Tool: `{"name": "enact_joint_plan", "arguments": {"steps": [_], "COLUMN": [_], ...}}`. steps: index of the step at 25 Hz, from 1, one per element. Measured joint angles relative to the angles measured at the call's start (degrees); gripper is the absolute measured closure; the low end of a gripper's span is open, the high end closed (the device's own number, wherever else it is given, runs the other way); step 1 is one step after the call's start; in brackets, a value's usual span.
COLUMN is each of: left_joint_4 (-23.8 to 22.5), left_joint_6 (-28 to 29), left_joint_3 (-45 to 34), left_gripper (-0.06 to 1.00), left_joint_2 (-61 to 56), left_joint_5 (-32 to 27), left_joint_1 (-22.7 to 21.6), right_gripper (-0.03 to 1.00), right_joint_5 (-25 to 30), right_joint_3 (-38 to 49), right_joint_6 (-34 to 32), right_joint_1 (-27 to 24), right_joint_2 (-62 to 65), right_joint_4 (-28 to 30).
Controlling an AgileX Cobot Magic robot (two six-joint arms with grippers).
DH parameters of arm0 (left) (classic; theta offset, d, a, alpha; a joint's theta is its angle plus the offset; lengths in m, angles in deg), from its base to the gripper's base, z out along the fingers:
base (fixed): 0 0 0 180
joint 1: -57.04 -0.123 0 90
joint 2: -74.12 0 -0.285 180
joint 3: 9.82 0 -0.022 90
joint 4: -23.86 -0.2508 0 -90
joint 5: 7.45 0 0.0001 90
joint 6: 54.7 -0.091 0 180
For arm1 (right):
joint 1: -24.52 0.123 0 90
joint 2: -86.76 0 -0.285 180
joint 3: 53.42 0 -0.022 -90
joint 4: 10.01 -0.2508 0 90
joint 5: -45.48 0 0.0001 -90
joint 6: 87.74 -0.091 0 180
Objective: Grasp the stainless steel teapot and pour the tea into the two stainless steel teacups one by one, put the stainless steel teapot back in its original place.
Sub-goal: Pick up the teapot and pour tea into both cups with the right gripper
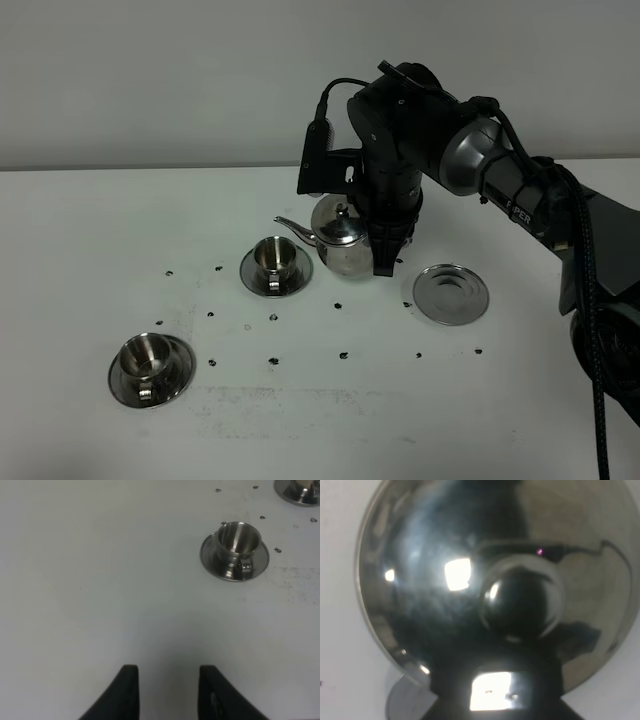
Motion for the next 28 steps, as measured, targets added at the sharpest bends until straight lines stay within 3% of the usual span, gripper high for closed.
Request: {"name": "enact_joint_plan", "arguments": {"steps": [28], "left_joint_4": [0.0], "left_joint_6": [0.12], "left_joint_3": [0.0], "left_gripper": [0.64], "left_joint_2": [0.0], "left_joint_5": [0.0], "left_joint_1": [0.0], "right_gripper": [0.79], "right_joint_5": [0.13], "right_joint_3": [-0.43], "right_joint_6": [2.68], "right_joint_1": [2.56], "right_joint_2": [-1.81], "right_joint_4": [9.65]}}
